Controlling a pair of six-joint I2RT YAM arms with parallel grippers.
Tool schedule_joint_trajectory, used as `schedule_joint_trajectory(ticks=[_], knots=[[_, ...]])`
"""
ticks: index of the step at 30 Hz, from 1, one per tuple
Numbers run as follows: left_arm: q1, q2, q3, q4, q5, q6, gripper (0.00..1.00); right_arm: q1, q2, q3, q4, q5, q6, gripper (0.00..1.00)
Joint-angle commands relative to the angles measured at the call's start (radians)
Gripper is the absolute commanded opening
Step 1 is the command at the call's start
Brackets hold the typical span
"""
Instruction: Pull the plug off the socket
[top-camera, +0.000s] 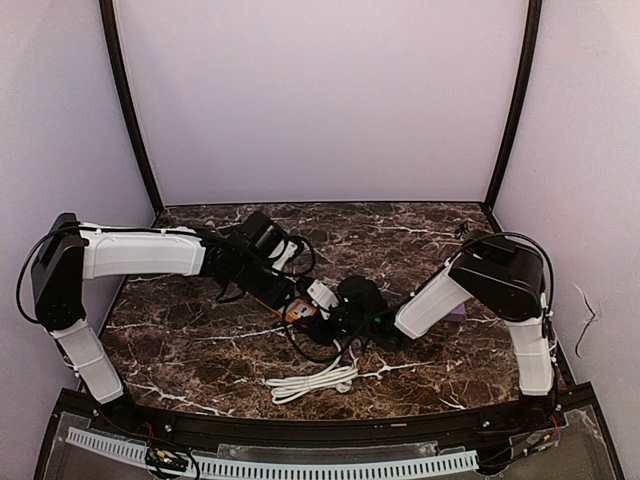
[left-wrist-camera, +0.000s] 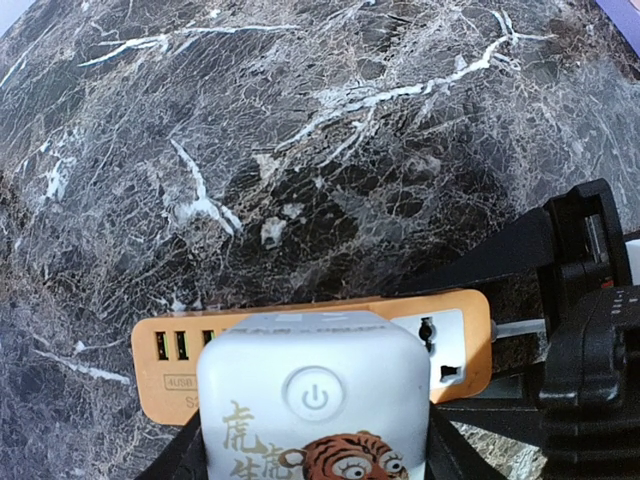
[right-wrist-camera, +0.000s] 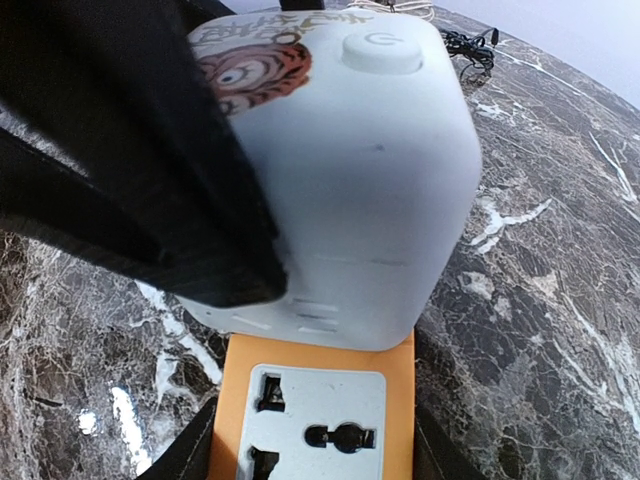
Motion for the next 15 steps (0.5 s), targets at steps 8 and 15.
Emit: schedule_joint_trajectory(ticks=[8, 15], knots=[[0.084, -0.139, -0.004, 0.032, 0.193, -0.052, 0.01, -0.004, 0.045, -0.011, -0.092, 0.038, -0.012, 0.00], [0.086, -0.119, 0.009, 0.026, 0.190, -0.037, 0.01, -0.004, 0.046, -0.012, -0.092, 0.038, -0.011, 0.00]])
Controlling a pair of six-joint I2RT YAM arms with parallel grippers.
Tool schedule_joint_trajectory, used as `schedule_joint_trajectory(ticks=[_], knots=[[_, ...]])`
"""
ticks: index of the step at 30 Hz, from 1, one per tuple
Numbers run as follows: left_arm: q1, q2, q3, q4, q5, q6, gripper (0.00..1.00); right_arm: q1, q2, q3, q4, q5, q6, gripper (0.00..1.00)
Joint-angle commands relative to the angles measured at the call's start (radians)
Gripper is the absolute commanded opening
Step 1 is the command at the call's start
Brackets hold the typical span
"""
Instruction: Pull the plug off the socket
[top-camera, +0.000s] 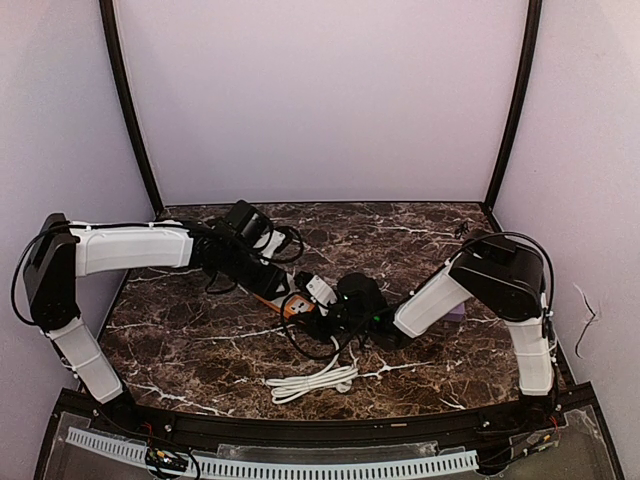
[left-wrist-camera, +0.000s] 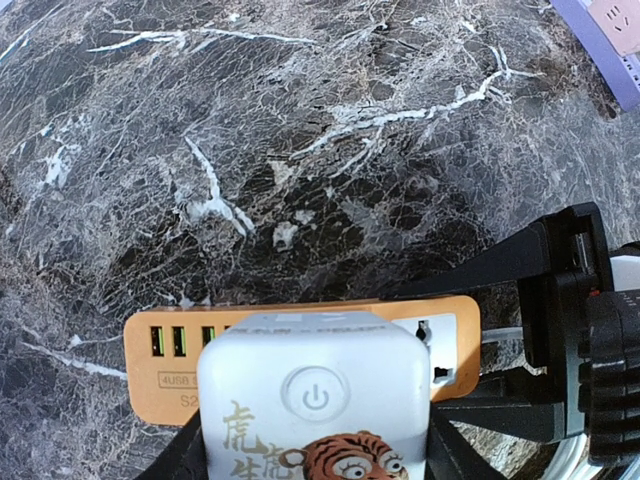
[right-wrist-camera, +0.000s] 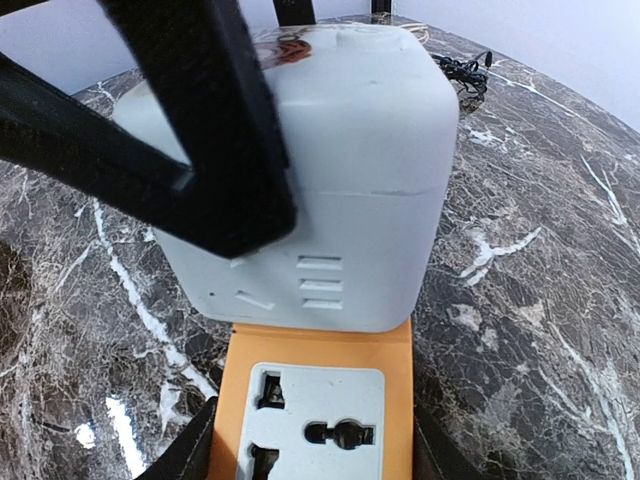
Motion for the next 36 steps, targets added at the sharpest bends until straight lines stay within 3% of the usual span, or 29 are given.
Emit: schedule_joint_trajectory(ticks=[1, 16, 23, 28, 36], knots=[[-0.015, -0.073, 0.031, -0.002, 0.026, 0.033, 0.01, -0.003, 0.046, -0.025, -0.120, 0.030, -0.011, 0.00], [-0.075, -0.046, 0.035, -0.071, -0.143, 0.132, 0.01, -0.002, 0.051, -0.018, -0.130, 0.034, -0.015, 0.00], [-0.052, -0.067, 0.028, 0.007, 0.010, 0.036, 0.01, 0.000, 0.063, -0.004, -0.145, 0.034, -0.018, 0.00], [-0.059, -0.028, 0.062, -0.001, 0.038, 0.027, 0.01, 0.000, 0.063, -0.003, -0.147, 0.035, -0.018, 0.00], [-0.131, 0.029, 0.103, -0.080, -0.159, 0.106, 0.01, 0.002, 0.064, -0.003, -0.146, 0.038, -0.018, 0.00]])
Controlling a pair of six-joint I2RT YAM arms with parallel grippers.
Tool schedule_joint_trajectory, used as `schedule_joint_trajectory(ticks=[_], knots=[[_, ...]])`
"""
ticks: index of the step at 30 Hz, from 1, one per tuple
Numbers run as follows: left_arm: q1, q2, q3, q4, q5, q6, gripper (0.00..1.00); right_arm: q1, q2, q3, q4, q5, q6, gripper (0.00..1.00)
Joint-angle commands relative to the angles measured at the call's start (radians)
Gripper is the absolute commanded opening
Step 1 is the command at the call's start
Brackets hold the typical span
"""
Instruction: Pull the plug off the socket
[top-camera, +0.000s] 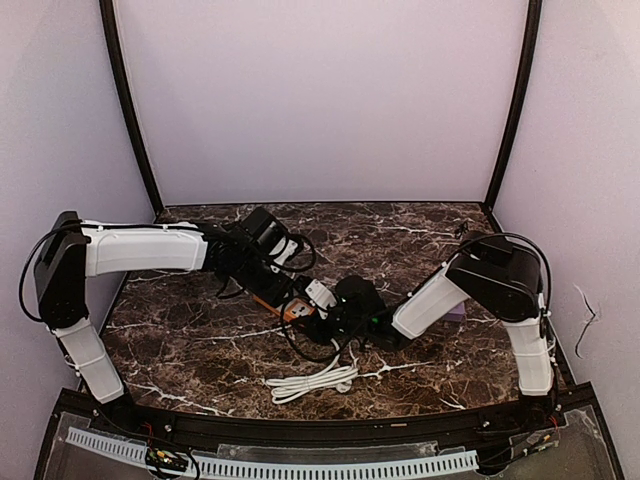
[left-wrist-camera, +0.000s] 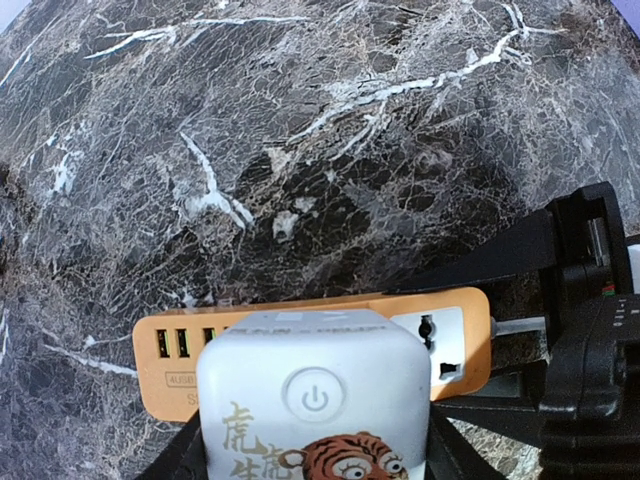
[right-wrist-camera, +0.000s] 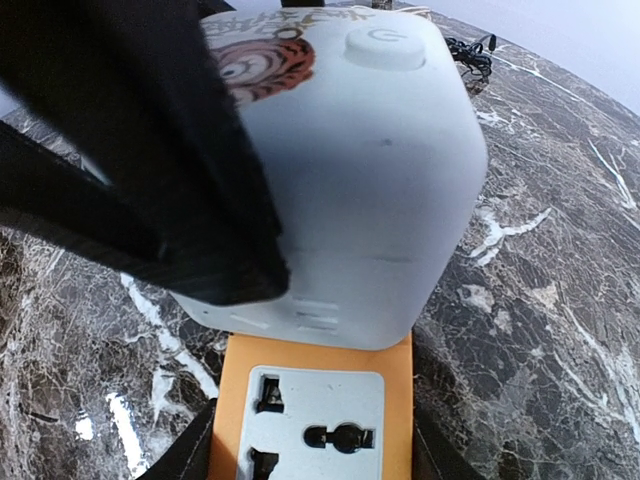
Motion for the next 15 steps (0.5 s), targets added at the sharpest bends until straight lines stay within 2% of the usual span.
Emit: schedule_joint_trajectory(ticks=[1, 7, 12, 15], knots=[[-0.051, -0.030, 0.046, -0.016, -0.033, 0.052, 0.01, -0.004, 0.050, -0.011, -0.117, 0.032, -0.015, 0.00], [-0.016, -0.060, 0.041, 0.005, 0.032, 0.012, 0.01, -0.004, 0.053, -0.006, -0.124, 0.032, -0.016, 0.00], [0.051, -0.136, 0.003, 0.090, 0.163, -0.058, 0.01, -0.005, 0.054, -0.006, -0.123, 0.033, -0.015, 0.00], [0.058, -0.137, 0.018, 0.077, 0.174, -0.044, 0.01, -0.005, 0.054, -0.007, -0.122, 0.034, -0.015, 0.00]])
